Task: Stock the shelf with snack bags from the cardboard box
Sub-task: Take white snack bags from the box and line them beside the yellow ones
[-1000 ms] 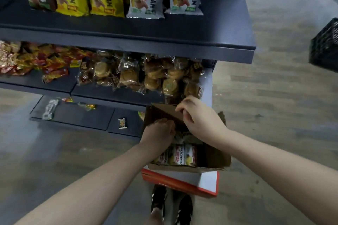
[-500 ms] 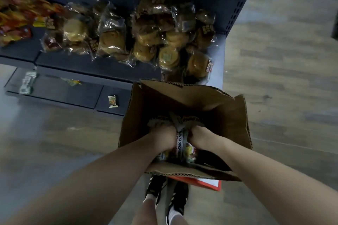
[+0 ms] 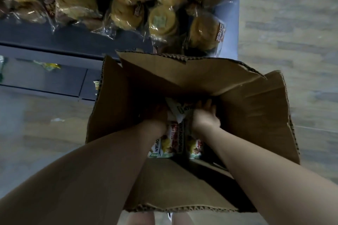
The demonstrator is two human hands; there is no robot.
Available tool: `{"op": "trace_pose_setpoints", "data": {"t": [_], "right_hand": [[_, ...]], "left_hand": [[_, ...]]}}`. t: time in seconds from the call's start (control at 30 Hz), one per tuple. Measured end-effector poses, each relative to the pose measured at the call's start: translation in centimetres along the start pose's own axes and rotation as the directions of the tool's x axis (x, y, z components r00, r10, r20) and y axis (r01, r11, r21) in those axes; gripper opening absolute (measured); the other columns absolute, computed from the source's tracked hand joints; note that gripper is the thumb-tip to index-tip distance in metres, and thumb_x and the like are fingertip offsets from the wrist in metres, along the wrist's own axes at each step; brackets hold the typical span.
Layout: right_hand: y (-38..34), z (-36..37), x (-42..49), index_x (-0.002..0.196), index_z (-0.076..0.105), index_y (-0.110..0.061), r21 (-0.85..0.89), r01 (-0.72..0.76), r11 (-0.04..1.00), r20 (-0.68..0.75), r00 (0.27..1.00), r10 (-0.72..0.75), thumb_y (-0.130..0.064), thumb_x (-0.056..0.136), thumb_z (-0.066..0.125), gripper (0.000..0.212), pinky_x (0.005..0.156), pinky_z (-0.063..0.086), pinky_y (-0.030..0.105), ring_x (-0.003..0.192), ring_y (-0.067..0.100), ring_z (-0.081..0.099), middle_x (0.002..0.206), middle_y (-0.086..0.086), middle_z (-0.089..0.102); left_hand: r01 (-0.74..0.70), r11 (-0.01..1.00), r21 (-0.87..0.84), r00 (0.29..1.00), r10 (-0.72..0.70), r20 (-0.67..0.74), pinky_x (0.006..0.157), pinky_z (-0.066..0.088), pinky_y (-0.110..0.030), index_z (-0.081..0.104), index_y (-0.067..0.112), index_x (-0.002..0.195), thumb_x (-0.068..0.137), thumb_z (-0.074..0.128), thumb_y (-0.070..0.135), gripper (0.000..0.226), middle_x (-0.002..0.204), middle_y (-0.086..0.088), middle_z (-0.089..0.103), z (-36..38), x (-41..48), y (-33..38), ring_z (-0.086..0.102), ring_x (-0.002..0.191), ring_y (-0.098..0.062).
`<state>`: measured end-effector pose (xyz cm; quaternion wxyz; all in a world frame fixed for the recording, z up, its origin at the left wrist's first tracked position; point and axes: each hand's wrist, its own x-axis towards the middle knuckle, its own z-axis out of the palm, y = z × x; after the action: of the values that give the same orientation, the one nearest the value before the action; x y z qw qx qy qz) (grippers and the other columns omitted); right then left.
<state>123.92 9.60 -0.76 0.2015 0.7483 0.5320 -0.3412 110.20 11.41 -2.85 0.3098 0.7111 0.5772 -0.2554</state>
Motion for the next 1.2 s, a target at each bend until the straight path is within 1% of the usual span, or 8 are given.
{"op": "trace_pose_setpoints", "data": {"t": [0.2,0.37,0.5,0.73,0.8,0.93,1.07,1.2], "right_hand": [[0.5,1.6,2.0,0.153,0.004,-0.021,-0.233,0.176,0.956,0.006,0.984,-0.179,-0.024,0.088,0.061,0.086,0.116,0.013,0.051,0.147,0.033,0.004,0.16,0.008,0.002],[0.8,1.2,2.6,0.153,0.008,-0.021,-0.266,0.242,0.933,-0.028,0.966,-0.259,-0.017,0.093,0.052,0.075,0.117,0.015,0.05,0.146,0.037,0.005,0.158,0.014,0.006],[1.2,1.0,1.8,0.151,0.014,-0.018,-0.285,0.304,0.909,-0.075,0.938,-0.337,-0.015,0.082,0.065,0.086,0.115,0.019,0.046,0.144,0.034,0.014,0.155,0.012,0.017],[2.5,-0.8,-0.1,0.14,0.039,-0.022,-0.296,0.461,0.837,-0.063,0.864,-0.499,-0.015,0.092,0.047,0.05,0.105,0.035,0.035,0.131,0.032,0.029,0.143,0.007,0.036],[2.5,-0.6,-0.6,0.137,0.045,-0.022,-0.287,0.486,0.826,0.099,0.872,-0.479,-0.023,0.092,0.049,0.046,0.107,0.034,0.038,0.129,0.033,0.032,0.142,0.009,0.037],[2.7,0.9,-0.8,0.134,0.05,-0.005,-0.076,0.38,0.922,0.231,0.906,-0.354,-0.022,0.084,0.059,0.053,0.113,0.03,0.037,0.135,0.034,0.036,0.146,0.019,0.04],[2.5,0.4,-0.8,0.13,0.047,0.003,-0.071,0.152,0.986,0.127,0.982,-0.143,-0.013,0.095,0.048,0.039,0.106,0.03,0.03,0.126,0.034,0.044,0.133,0.021,0.051],[2.1,1.2,0.1,0.144,0.024,0.007,-0.029,0.004,1.0,0.102,0.995,-0.001,-0.014,0.102,0.037,0.049,0.112,0.025,0.036,0.135,0.036,0.032,0.148,0.025,0.029]], "left_hand": [[0.048,0.993,0.106,0.998,-0.044,-0.04,0.117,0.014,-0.044,0.004,0.008,0.15,0.1,0.037,0.02,0.062,0.155,-0.015,0.011,1.1,1.5,0.3,0.012,0.143,-0.032],[0.117,0.966,0.231,0.96,-0.051,-0.274,0.099,0.03,-0.041,0.057,0.004,0.124,0.077,0.072,0.027,0.055,0.12,-0.018,0.061,0.6,1.6,0.5,0.055,0.117,-0.031],[0.131,0.972,0.194,0.991,-0.122,-0.056,0.117,0.007,-0.047,0.007,0.007,0.15,0.103,0.027,0.021,0.053,0.157,-0.016,0.007,0.4,1.8,0.9,0.005,0.144,-0.034],[0.05,0.998,-0.042,0.996,-0.047,0.074,0.118,0.008,-0.037,0.008,0.008,0.15,0.104,0.022,0.02,0.049,0.157,-0.015,0.006,-1.1,-0.1,0.2,0.008,0.145,-0.029],[0.043,0.979,-0.201,0.998,-0.033,0.052,0.118,0.008,-0.04,0.016,0.009,0.149,0.104,0.022,0.022,0.048,0.156,-0.016,0.011,-1.0,-0.5,-0.5,0.011,0.144,-0.031],[0.05,0.98,-0.193,0.998,-0.043,0.043,0.117,0.016,-0.042,0.023,0.008,0.147,0.103,0.024,0.028,0.048,0.153,-0.019,0.022,-0.8,-0.5,-0.8,0.021,0.141,-0.034],[0.083,0.996,0.029,0.987,-0.086,0.139,0.11,0.031,-0.042,0.01,0.01,0.149,0.098,0.044,0.021,0.062,0.15,-0.018,0.025,-1.5,-1.0,0.5,0.032,0.135,-0.033],[0.04,0.996,0.08,0.94,-0.065,0.334,0.109,0.031,-0.036,0.026,0.005,0.146,0.095,0.045,0.048,0.07,0.148,-0.016,0.034,-0.1,-1.4,1.5,0.037,0.134,-0.029]]}}
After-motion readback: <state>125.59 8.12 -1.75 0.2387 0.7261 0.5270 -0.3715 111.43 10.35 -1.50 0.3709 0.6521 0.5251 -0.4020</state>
